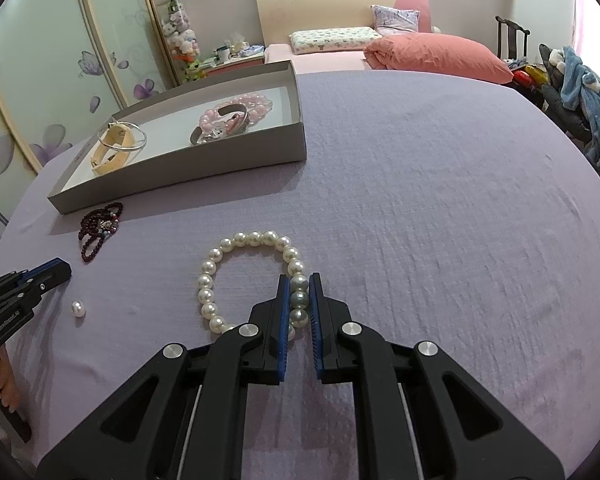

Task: Organize jewelry
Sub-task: 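Grasp the pearl bracelet with the right tool while the left tool grasps the pearl earring, then carry the pearl bracelet and earring into the grey tray and open both tools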

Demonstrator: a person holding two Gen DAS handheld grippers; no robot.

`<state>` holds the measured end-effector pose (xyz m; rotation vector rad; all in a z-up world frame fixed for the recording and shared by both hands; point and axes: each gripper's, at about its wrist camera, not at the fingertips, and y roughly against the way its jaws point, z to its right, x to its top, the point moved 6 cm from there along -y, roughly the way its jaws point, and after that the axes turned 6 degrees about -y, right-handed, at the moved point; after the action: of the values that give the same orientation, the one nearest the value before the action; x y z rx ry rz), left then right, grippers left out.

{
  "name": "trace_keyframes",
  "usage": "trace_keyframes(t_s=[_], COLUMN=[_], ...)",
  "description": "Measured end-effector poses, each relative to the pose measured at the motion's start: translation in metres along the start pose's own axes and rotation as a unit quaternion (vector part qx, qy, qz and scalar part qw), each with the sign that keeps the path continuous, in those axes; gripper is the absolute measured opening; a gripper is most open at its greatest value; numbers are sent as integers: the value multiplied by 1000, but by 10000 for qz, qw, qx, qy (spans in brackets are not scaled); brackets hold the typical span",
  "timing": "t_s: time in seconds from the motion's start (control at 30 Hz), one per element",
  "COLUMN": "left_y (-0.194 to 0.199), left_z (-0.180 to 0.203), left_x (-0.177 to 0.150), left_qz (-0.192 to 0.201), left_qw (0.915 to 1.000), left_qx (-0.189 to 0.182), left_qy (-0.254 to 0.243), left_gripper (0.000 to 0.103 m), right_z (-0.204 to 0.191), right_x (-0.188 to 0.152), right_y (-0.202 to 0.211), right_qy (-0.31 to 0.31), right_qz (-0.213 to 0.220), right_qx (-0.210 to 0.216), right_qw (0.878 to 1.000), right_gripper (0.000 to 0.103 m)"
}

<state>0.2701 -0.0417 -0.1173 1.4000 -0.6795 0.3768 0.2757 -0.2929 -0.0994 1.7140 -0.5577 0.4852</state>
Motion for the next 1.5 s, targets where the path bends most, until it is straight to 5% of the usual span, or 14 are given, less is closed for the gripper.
trace_keyframes(t_s=[0.6, 1.5], left_y=[66, 117], left_z=[-30, -37], left_x=[22, 39], left_qz=[932, 1799], left_qw=[9947, 9818], left_qx=[73, 395], left_qy=[436, 456], left_gripper=[15, 15], right_z=[-50, -71], right_x=[23, 54], right_y=[56, 111], right_qy=[508, 657], right_qz=[1170, 2403], right_qx=[675, 661], right_qw=[9895, 9662], right_gripper=[11, 11])
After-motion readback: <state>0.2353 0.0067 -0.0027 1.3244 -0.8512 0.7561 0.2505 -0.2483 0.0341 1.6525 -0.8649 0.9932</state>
